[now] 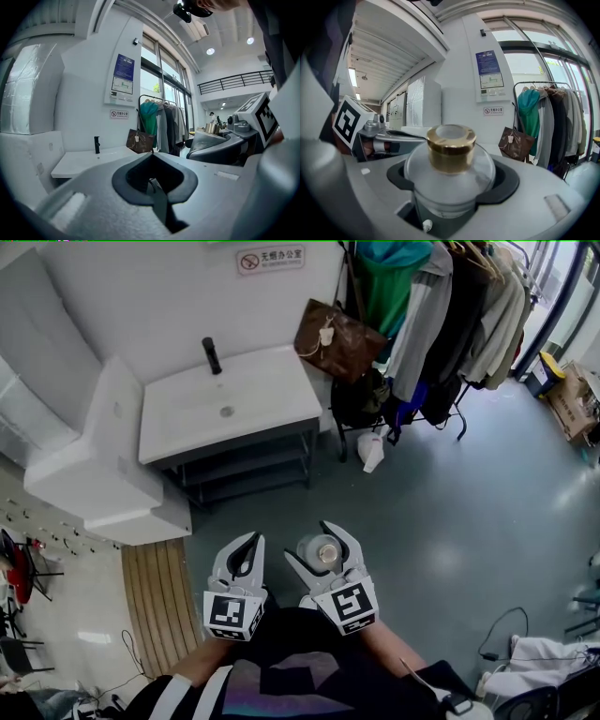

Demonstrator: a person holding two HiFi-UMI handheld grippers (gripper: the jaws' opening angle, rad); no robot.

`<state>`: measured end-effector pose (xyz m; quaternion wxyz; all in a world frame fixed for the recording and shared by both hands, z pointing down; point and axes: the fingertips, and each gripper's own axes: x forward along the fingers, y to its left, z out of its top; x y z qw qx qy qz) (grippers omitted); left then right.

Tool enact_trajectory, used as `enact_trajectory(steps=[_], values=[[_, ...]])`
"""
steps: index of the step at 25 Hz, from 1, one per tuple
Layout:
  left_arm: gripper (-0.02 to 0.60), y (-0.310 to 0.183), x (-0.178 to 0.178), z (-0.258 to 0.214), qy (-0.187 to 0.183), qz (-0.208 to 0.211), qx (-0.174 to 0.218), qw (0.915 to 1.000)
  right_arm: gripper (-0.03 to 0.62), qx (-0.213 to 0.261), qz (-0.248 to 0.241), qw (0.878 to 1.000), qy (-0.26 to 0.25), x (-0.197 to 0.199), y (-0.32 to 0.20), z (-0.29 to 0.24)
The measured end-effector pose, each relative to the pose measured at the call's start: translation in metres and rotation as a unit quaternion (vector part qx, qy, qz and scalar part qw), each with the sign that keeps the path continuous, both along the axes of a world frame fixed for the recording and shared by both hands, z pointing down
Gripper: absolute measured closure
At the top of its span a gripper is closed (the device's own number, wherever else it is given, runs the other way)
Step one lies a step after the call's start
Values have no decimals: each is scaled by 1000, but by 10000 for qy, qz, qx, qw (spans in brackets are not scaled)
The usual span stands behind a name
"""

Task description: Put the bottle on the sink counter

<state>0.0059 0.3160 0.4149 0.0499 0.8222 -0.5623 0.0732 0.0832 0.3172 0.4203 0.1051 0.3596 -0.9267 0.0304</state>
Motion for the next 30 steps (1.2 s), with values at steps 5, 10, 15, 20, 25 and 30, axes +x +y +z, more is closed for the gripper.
enact_trajectory(steps=[5,10,15,20,25,30], values=[[578,-24,-9,11,73,48,-139,9999,252,-135,92,9999,42,-9,-26,8],[578,-71,-17,18,160,224,-172,9995,252,-179,233,9995,133,-20,-66,13],[578,-130,-33,14,197,359,-124,9991,252,-205,446,9985,246,-33,-122,10],[578,-183,-53,7,211,528,-88,9983,252,-155,676,9971,315,-50,-175,0],[578,-229,-84,1,170,632,-56,9978,252,-119,820,9961,315,-80,-217,-6],[578,-265,-118,-5,116,677,94,9976,252,-49,938,9952,281,-110,-252,-8]])
